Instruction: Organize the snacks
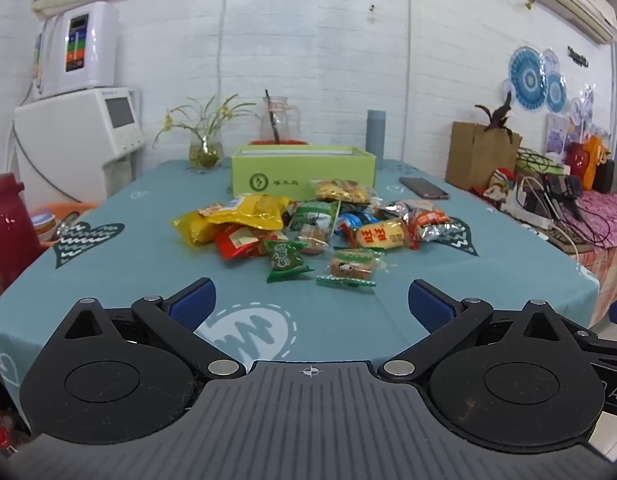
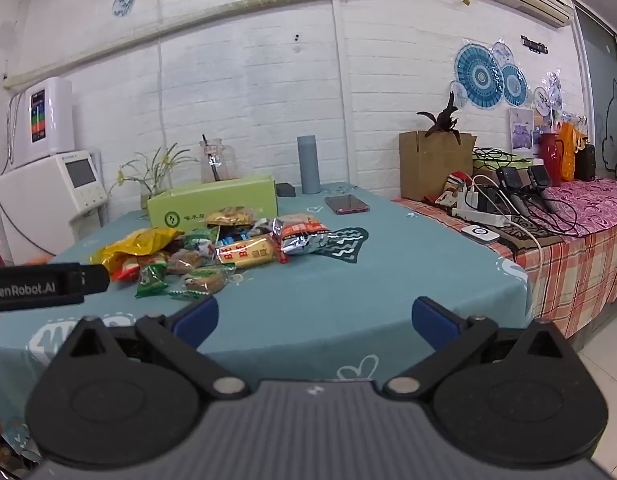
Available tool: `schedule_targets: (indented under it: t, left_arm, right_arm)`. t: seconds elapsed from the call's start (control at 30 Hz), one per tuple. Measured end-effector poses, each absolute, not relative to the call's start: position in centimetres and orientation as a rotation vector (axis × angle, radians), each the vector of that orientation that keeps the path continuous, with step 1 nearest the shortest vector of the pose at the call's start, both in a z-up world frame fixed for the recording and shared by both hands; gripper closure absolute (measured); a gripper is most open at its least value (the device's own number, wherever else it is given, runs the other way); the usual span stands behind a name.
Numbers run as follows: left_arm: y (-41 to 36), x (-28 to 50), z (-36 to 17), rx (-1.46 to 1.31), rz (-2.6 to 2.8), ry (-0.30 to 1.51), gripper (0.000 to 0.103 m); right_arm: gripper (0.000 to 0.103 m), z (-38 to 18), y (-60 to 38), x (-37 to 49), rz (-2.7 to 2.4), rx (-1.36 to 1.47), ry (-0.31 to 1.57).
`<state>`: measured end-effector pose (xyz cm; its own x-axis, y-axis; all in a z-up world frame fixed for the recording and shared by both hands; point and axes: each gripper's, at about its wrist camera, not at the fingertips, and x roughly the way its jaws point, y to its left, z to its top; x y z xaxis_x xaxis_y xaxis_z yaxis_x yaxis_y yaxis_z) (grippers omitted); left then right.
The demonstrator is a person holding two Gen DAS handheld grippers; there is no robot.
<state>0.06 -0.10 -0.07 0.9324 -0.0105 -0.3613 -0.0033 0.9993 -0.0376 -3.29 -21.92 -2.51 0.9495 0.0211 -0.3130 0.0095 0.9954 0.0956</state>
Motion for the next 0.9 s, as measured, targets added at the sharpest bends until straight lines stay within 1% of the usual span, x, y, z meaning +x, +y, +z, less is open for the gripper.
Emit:
schedule_targets:
  t: [0.9]
  left_arm:
    - [-0.21, 0.20, -0.80, -0.039, -0.011, 0.389, 0.010]
  right_arm:
    - [0.000, -3.20, -21.32, -2.67, 0.000, 0.085, 0.356]
